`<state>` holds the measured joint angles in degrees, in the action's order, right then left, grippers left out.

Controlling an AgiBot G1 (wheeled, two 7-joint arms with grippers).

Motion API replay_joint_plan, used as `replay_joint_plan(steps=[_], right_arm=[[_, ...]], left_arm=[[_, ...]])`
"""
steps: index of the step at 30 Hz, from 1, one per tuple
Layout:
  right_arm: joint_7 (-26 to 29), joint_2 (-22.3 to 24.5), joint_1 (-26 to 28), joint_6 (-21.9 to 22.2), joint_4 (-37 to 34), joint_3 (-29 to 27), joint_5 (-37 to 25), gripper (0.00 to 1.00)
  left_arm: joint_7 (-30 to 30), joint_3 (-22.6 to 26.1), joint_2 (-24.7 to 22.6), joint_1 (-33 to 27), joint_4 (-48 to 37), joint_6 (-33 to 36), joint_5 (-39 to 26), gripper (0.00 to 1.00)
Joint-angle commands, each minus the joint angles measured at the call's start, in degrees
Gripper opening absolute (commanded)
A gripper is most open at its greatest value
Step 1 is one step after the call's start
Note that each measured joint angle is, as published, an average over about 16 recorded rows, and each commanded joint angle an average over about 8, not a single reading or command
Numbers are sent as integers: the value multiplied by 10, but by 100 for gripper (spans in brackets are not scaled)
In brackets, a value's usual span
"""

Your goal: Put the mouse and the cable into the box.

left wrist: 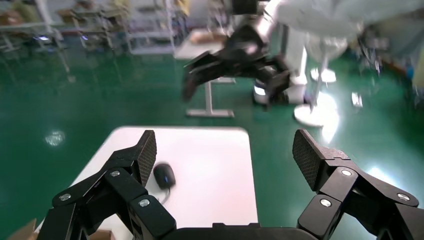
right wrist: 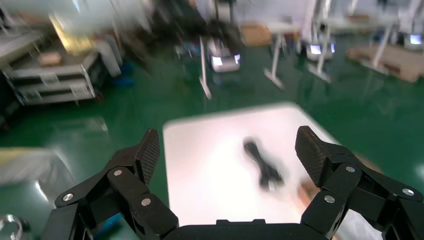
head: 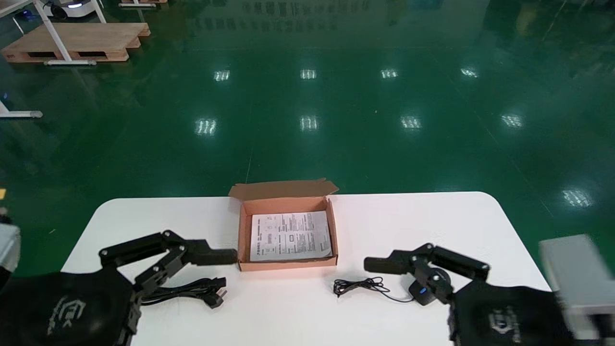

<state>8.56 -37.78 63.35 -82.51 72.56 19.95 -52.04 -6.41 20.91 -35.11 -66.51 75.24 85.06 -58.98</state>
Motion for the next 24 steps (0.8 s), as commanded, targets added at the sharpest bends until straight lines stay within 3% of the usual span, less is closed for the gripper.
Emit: replay_joint_plan(steps=[1, 6, 9, 14, 20, 24], right_arm=[[-10, -5, 0, 9, 0, 10, -28, 100], [-20, -57, 54, 54, -31, 71, -183, 100], [-22, -85, 85, 74, -50, 99, -252, 100], [-25, -110, 112, 87, -64, 122, -307, 100], [-23, -108, 108, 83, -64, 123, -308, 100], [-13, -102, 95, 80, -53, 125, -304, 100]], left_arm=[[16, 15, 8, -15, 13, 5, -56, 100], [55, 78, -39, -80, -10, -40, -268, 100], [58, 101, -69, -99, -33, -75, -338, 100], [50, 116, -103, -111, -64, -108, -379, 100], [52, 117, -103, -110, -66, -113, -398, 100], [55, 133, -115, -100, -68, -140, -445, 100]])
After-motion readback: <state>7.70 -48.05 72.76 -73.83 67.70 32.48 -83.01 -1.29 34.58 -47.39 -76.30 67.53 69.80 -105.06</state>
